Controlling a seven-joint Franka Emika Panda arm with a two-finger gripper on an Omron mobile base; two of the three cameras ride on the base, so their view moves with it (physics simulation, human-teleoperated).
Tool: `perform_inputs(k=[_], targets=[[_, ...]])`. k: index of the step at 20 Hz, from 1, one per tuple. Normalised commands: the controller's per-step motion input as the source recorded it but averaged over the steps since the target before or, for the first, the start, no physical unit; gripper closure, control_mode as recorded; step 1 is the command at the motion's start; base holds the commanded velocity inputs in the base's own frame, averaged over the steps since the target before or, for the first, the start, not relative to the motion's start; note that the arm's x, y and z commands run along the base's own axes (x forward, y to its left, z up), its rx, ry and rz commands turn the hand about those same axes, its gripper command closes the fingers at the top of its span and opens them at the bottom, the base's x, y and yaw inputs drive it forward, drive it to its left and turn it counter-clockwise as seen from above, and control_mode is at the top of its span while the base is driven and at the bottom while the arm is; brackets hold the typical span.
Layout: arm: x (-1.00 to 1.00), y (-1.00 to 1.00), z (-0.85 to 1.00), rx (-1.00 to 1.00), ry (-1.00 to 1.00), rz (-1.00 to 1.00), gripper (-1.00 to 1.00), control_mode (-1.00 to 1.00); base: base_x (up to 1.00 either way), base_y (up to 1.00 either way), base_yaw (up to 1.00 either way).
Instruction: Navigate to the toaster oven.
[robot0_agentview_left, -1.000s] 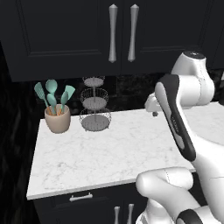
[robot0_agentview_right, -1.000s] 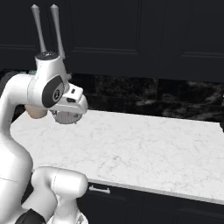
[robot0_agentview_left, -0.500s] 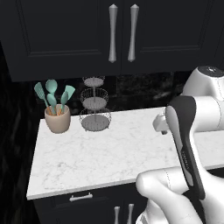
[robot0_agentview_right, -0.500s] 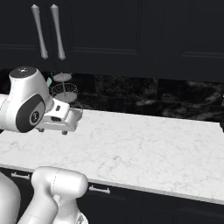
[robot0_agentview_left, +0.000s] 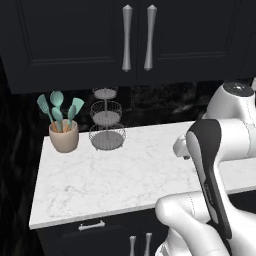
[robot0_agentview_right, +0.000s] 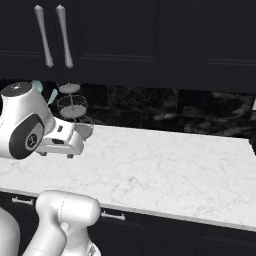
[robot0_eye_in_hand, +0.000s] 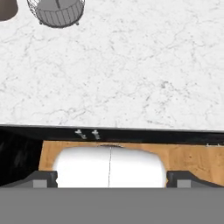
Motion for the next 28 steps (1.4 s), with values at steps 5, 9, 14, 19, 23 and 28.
perform_inputs(k=[5, 9, 14, 19, 23, 28], targets=[[0.00, 0.00, 0.00, 0.00, 0.00, 0.00, -1.00, 1.00, -0.55, -0.49, -0.34], [0.00, 0.00, 0.00, 0.00, 0.00, 0.00, -1.00, 1.00, -0.47, -0.38, -0.68], [0.00, 0.00, 0.00, 0.00, 0.00, 0.00, -1.00, 1.00, -0.11, -0.15, -0.89], [0.00, 0.00, 0.00, 0.00, 0.00, 0.00, -1.00, 1.00, 0.00, -0.18, -0.91], [0.00, 0.00, 0.00, 0.00, 0.00, 0.00, -1.00, 1.00, 0.00, -0.28, -0.86], [0.00, 0.00, 0.00, 0.00, 0.00, 0.00, -1.00, 1.00, 0.17, -0.30, -0.75]])
